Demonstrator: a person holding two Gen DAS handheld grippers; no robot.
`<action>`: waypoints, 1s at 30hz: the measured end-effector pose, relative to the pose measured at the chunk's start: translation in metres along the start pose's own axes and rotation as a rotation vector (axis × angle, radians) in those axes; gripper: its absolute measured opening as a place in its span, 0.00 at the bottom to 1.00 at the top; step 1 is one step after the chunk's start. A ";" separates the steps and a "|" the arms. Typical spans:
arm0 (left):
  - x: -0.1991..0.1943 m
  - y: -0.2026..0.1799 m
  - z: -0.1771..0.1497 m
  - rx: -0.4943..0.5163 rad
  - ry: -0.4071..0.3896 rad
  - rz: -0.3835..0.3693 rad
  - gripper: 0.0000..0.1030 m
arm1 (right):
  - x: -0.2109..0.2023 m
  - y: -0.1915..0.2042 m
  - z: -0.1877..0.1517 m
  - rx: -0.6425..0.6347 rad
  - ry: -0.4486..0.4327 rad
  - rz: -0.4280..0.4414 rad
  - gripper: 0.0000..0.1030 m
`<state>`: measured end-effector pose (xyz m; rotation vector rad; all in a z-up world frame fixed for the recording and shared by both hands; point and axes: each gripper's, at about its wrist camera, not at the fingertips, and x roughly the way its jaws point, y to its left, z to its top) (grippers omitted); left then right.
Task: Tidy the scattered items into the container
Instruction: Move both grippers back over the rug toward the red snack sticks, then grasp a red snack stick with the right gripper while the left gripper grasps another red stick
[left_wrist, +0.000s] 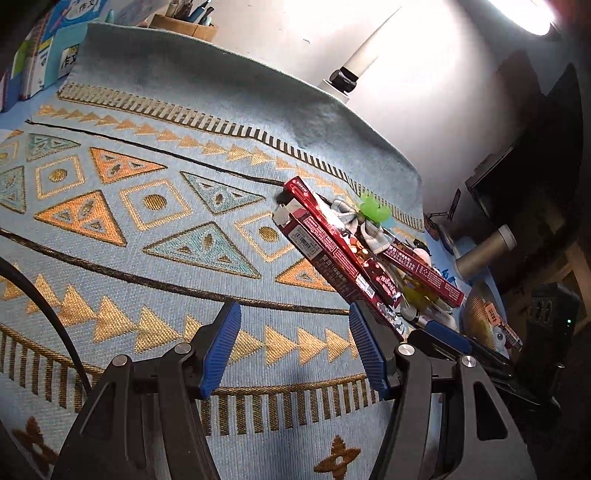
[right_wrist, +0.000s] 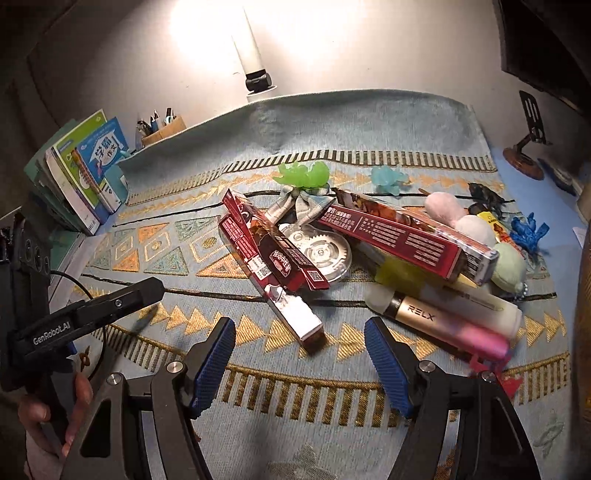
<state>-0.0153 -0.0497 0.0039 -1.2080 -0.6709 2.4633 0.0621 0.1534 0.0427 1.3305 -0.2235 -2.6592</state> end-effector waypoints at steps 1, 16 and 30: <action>-0.004 0.004 0.003 -0.009 -0.010 -0.004 0.57 | 0.007 0.002 0.003 0.000 0.013 -0.011 0.69; -0.033 0.047 0.018 -0.108 -0.075 0.006 0.57 | 0.004 0.073 -0.002 -0.137 0.019 0.223 0.65; 0.013 -0.037 0.010 0.235 -0.010 0.159 0.57 | 0.066 0.038 0.043 -0.254 0.091 0.040 0.32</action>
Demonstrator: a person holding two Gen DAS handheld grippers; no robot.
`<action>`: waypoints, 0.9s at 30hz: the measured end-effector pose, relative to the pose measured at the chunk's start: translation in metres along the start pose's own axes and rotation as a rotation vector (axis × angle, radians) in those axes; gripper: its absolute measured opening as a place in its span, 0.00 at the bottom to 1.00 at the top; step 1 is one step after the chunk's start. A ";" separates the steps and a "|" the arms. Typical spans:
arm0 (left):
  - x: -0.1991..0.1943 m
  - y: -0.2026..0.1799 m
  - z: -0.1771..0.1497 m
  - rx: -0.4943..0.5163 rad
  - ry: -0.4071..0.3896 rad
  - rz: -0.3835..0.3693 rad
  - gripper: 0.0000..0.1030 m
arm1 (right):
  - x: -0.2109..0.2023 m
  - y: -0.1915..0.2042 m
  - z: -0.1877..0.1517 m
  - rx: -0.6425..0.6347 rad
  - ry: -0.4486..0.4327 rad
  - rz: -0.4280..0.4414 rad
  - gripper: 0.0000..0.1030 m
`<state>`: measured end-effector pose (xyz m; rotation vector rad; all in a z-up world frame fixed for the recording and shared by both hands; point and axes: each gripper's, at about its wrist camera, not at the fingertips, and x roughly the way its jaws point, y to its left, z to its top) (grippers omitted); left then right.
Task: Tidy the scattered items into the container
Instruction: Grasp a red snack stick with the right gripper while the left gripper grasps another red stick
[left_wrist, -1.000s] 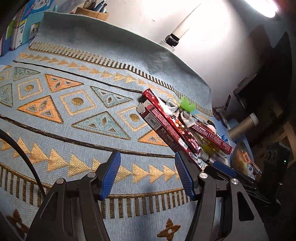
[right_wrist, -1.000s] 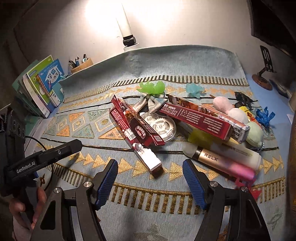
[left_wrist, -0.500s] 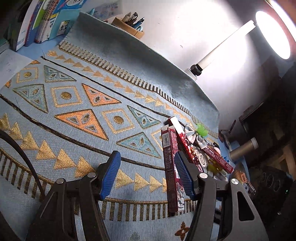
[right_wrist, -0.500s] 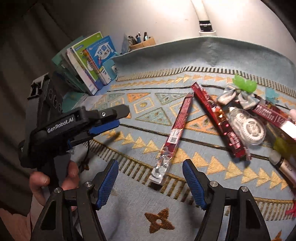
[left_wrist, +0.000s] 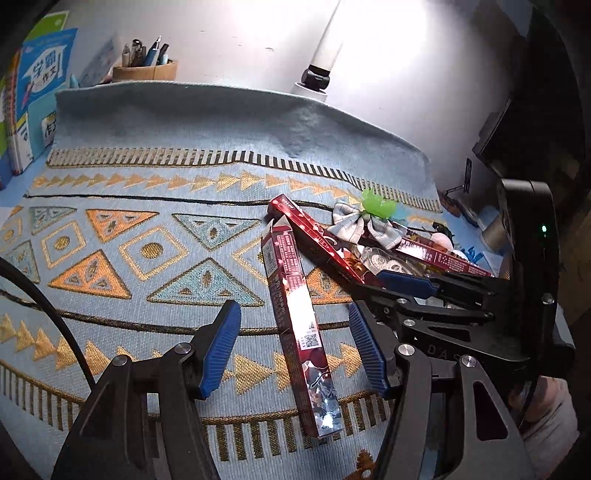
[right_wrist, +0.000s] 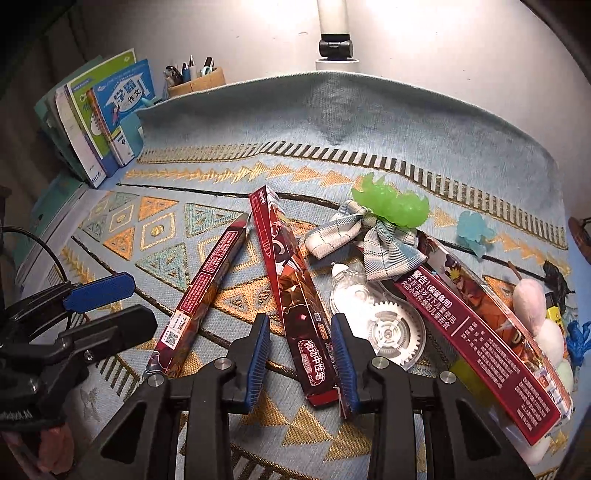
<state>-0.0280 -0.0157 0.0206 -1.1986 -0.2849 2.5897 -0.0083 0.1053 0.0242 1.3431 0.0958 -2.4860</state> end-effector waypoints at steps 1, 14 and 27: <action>0.002 -0.002 -0.002 0.013 -0.002 0.014 0.57 | 0.005 0.001 0.002 -0.012 0.006 -0.006 0.32; 0.035 -0.022 -0.005 0.107 0.083 0.132 0.57 | -0.041 -0.007 -0.058 0.098 0.023 -0.058 0.20; 0.035 -0.016 -0.007 0.101 0.039 0.140 0.19 | -0.059 -0.016 -0.083 0.191 0.031 -0.052 0.27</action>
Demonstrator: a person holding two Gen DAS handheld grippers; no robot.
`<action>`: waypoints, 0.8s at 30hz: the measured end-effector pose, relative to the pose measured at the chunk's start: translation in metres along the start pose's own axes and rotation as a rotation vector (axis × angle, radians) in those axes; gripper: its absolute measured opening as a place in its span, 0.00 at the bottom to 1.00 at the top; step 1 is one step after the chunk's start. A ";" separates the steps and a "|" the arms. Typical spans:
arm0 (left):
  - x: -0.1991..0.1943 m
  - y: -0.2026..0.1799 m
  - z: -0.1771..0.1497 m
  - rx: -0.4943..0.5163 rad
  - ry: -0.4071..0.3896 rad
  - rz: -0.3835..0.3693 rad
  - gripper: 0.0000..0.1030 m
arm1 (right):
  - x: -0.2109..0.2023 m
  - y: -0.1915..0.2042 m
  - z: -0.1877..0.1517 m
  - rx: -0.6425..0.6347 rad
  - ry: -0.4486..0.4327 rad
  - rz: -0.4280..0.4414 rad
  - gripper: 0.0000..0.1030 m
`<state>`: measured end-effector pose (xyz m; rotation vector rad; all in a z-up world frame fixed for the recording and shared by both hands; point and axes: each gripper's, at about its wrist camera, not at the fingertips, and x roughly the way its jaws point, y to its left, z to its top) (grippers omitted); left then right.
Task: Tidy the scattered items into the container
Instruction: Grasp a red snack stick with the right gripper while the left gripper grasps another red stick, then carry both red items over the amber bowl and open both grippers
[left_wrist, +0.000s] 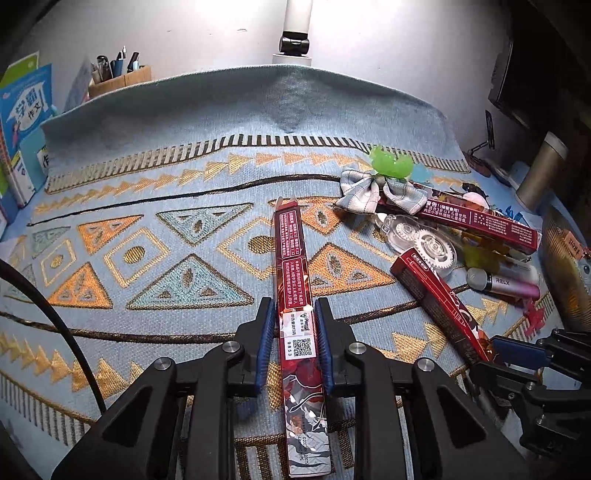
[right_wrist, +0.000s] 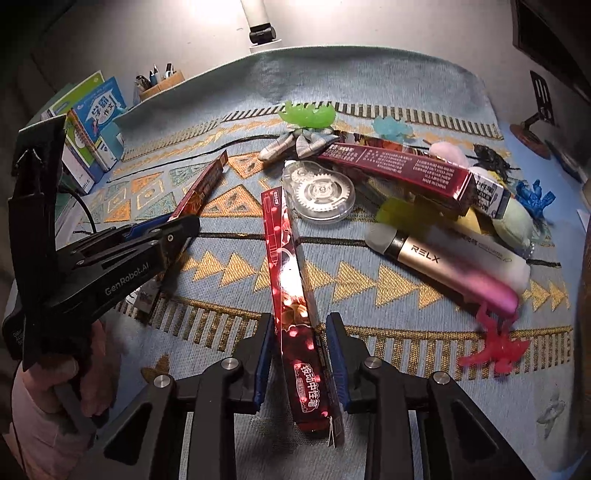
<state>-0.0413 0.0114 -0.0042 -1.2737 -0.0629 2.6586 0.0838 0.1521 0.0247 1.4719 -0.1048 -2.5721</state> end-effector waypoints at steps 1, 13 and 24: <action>0.000 0.002 0.000 -0.006 0.000 -0.006 0.19 | 0.002 0.003 0.002 -0.016 0.002 -0.005 0.27; -0.009 -0.002 -0.005 -0.011 0.008 -0.043 0.14 | -0.012 -0.002 0.000 0.046 -0.106 0.018 0.18; -0.074 -0.040 0.008 -0.048 -0.116 -0.187 0.13 | -0.129 -0.069 -0.027 0.258 -0.348 0.111 0.18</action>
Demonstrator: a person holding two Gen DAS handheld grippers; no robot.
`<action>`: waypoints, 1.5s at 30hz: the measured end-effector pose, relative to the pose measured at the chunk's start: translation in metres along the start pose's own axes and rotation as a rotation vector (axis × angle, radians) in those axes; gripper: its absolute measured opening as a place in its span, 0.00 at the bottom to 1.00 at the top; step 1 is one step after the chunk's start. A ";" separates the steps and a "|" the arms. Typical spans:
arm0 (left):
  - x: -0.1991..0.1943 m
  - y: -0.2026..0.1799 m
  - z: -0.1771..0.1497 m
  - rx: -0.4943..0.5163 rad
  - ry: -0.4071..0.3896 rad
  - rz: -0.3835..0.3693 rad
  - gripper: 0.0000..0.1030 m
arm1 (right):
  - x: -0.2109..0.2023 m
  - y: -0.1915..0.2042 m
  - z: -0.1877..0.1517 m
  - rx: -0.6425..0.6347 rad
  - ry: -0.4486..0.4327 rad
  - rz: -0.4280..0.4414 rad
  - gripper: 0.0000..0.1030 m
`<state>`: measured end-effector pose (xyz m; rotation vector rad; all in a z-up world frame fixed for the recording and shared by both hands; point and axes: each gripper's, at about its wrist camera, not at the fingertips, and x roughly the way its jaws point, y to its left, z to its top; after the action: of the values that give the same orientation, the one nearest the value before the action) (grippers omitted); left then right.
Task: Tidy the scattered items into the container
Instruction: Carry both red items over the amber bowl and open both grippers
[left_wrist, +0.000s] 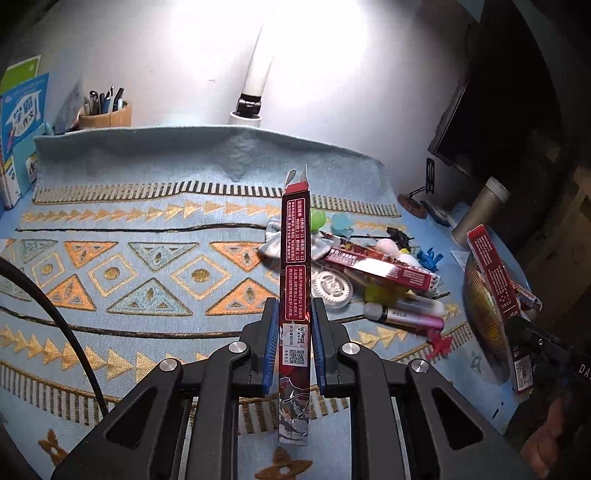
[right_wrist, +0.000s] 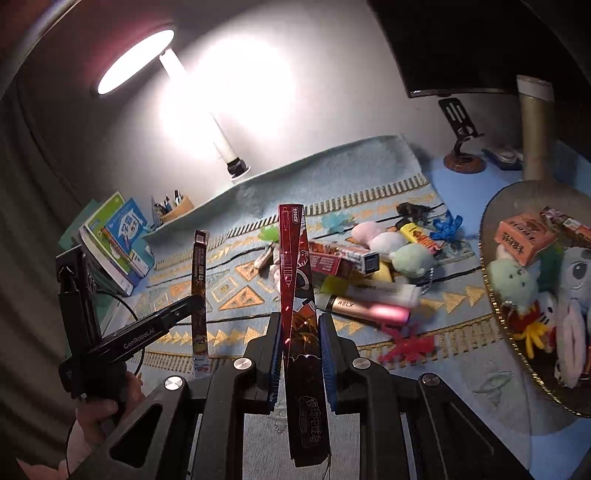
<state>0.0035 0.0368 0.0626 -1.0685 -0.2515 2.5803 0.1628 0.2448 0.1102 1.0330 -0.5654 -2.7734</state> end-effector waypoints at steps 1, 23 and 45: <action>-0.002 -0.006 0.002 0.005 -0.006 -0.005 0.13 | -0.012 -0.006 0.002 0.012 -0.025 -0.007 0.18; -0.001 -0.198 0.063 0.255 -0.007 -0.364 0.13 | -0.162 -0.147 0.043 0.329 -0.324 -0.305 0.18; 0.115 -0.273 0.032 0.247 0.280 -0.495 0.27 | -0.125 -0.207 0.050 0.448 -0.206 -0.184 0.54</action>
<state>-0.0303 0.3311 0.0886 -1.0952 -0.1055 1.9440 0.2275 0.4813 0.1401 0.9111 -1.2227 -3.0112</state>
